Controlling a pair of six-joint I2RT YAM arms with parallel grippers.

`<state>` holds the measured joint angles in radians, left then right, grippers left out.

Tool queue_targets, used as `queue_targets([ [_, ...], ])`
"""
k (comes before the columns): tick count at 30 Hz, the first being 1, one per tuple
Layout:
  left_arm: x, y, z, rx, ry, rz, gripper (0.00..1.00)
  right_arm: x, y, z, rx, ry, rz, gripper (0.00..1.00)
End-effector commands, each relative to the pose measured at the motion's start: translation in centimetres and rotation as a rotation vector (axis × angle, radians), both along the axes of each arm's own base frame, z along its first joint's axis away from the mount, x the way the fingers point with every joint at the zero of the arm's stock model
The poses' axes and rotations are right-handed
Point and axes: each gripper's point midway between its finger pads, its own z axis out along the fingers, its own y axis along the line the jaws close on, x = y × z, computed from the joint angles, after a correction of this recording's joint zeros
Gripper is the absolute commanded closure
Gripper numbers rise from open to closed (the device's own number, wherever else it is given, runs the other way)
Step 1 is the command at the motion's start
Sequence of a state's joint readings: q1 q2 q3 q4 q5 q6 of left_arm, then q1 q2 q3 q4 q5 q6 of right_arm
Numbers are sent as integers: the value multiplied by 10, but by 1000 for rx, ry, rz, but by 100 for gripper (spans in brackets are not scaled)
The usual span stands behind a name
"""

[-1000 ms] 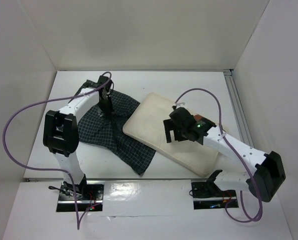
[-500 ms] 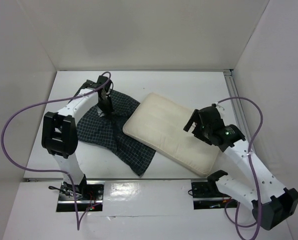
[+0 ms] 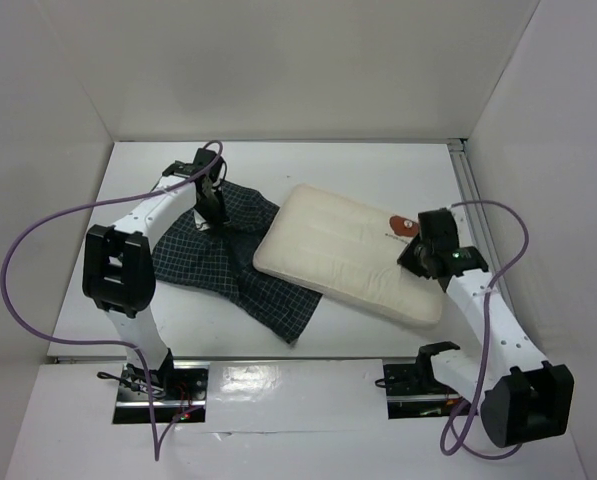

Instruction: Put the pillow into the pillowcase

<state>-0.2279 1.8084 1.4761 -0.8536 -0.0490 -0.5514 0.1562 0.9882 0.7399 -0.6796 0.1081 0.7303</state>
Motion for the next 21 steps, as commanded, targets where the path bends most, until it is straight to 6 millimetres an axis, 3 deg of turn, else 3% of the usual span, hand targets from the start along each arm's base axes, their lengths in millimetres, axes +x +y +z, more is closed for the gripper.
queue_targets([
  [1,7,-3,31,-13,-82,-20,100,39,-33,91,-204,-248,53,100],
  [3,7,-3,31,-13,-82,-20,100,46,-34,111,-251,-260,128,100],
  [7,6,-5,35,-27,-88,-25,100,39,-48,85,-336,-134,168,100],
  [8,6,-8,35,-41,-85,-20,100,41,-46,80,-330,-118,177,84],
  [9,5,-12,35,-41,-85,-31,100,45,-34,81,-295,-123,243,50],
  [10,5,-12,32,-39,-76,-31,100,51,-31,75,-284,-94,256,23],
  [12,4,-16,32,-43,-75,-32,100,63,-11,83,-250,-131,299,7],
  [13,1,-19,29,-42,-66,-41,100,72,1,92,-219,-161,306,1],
  [14,1,-19,29,-42,-66,-41,100,78,28,101,-196,-214,368,1],
  [16,0,-22,29,-45,-65,-41,100,86,60,119,-154,-269,411,1],
  [17,-3,-22,26,-43,-56,-41,100,83,95,112,-129,-249,488,1],
  [19,-3,-22,26,-43,-56,-41,100,83,130,116,-109,-251,524,1],
  [20,-3,-22,30,-45,-66,-41,100,76,168,114,-88,-242,579,1],
  [21,-3,-22,30,-45,-66,-41,100,75,185,112,-86,-247,599,1],
])
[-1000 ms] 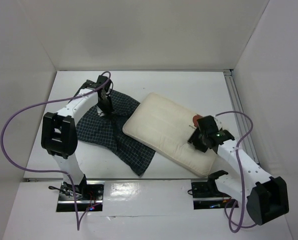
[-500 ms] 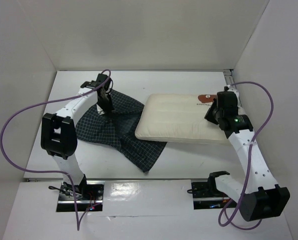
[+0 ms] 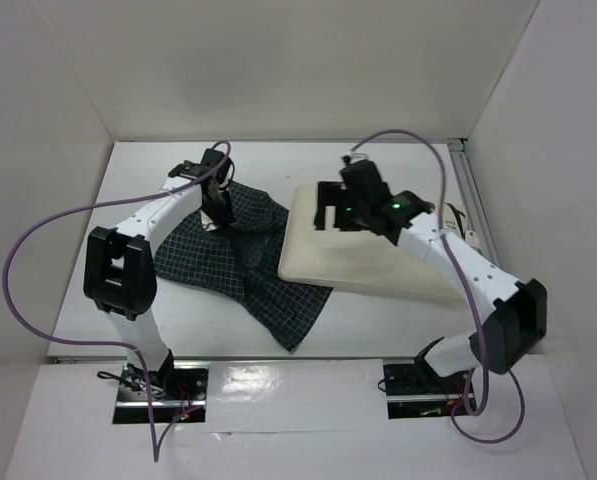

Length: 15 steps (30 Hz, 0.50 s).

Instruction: Put the pillow into the pillowcase

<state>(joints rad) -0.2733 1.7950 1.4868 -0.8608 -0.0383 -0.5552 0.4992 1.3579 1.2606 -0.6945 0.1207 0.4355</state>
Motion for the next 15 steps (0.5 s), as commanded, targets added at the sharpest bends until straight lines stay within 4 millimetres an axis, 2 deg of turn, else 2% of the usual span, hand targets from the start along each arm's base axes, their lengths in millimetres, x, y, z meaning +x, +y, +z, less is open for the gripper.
queue_targets([
  [1,1,-3,22,-31,-52,4,100,1,75,16,75,-47,73,1],
  [2,2,-2,26,-26,-64,7,100,8,86,2,39,-32,51,1],
  [3,2,-2,26,-26,-65,7,100,4,98,-6,16,-23,73,5],
  [4,2,-2,26,-26,-65,7,100,10,102,-29,-25,2,53,8],
  [5,2,-2,26,-26,-65,7,100,15,104,-39,-33,11,35,17],
  [6,2,-2,29,-29,-73,7,100,17,104,-50,-57,27,29,20],
  [7,2,-2,29,-29,-73,7,100,22,104,-66,-87,39,16,20],
  [8,0,-4,29,-26,-74,-10,100,24,106,-74,-96,48,17,20],
  [10,0,-4,29,-26,-74,-11,100,33,100,-88,-128,61,-19,12],
  [11,0,-4,29,-26,-74,-11,100,36,101,-101,-154,77,-25,12],
  [12,-3,-4,29,-25,-71,-11,100,40,104,-103,-158,70,-16,12],
  [13,-5,-3,26,-22,-62,-11,100,45,105,-107,-154,75,-8,37],
  [14,-5,-3,26,-22,-62,-11,100,49,112,-102,-142,67,7,65],
  [15,-5,-3,29,-25,-71,-11,100,50,113,-98,-140,64,7,87],
])
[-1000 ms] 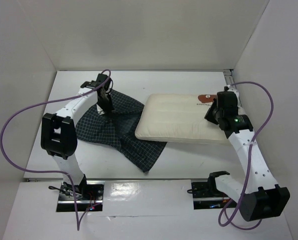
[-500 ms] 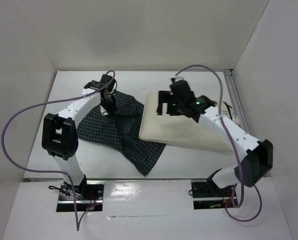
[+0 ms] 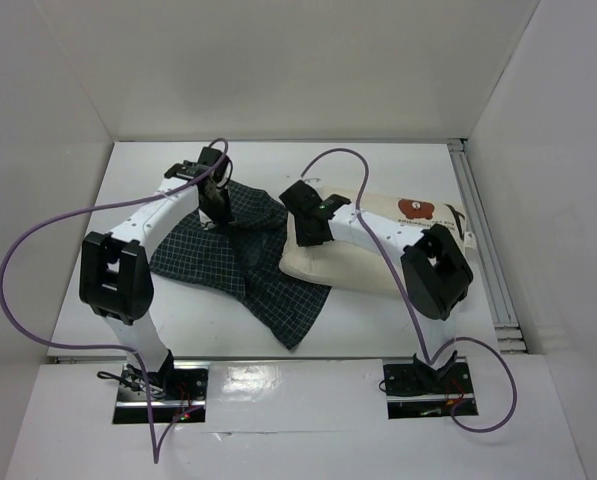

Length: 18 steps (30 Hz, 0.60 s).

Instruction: Put the pillow into the pillowcase

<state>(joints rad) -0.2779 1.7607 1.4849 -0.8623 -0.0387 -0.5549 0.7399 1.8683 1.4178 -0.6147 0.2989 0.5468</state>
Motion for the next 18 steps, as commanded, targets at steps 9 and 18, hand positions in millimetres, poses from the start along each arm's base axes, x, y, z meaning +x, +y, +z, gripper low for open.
queue_targets([
  [9,-14,-5,20,-55,-40,-9,100,1,4,153,212,-319,185,100],
  [18,-8,-20,33,-128,-63,-39,100,-100,13,153,298,-225,474,100],
])
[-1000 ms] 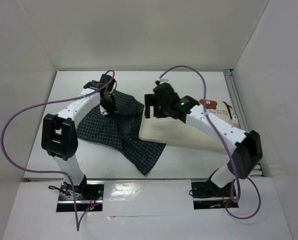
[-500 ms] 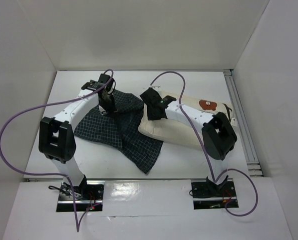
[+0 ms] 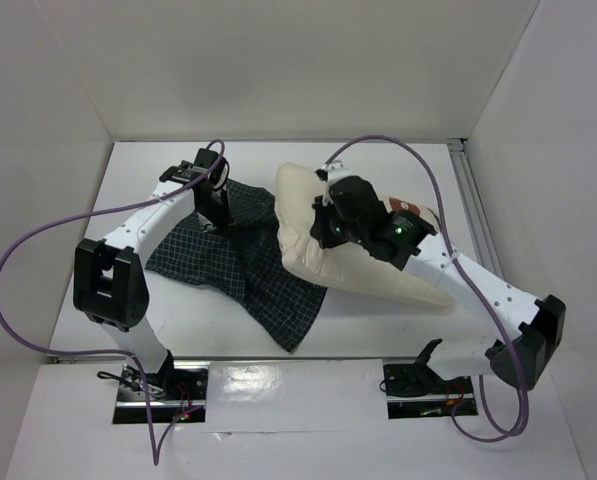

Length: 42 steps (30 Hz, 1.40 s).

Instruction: Put the pillow into the pillowcase

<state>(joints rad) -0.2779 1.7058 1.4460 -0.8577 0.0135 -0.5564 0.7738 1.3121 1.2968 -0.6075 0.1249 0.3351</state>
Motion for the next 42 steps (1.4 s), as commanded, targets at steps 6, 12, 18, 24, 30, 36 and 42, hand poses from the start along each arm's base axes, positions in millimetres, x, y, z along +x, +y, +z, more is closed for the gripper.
queue_targets([
  [6,0,-19,32,-114,-70,-26,100,-79,42,-53,-76,105,297,100],
  [12,1,-14,50,-101,-116,-15,100,-85,46,-61,-88,115,339,100],
  [18,-9,-14,65,-114,-145,-55,100,-70,59,-68,-126,106,335,100],
  [24,-32,-13,59,-127,-120,-123,100,-30,81,-51,-123,46,225,100],
  [30,-46,-10,50,-117,-102,-157,100,3,91,-37,-101,22,111,100],
  [36,-56,-9,39,-114,-74,-194,100,41,93,-24,-10,-35,-28,100],
  [42,-62,-10,41,-122,-68,-227,100,71,102,-74,-70,1,-137,100],
])
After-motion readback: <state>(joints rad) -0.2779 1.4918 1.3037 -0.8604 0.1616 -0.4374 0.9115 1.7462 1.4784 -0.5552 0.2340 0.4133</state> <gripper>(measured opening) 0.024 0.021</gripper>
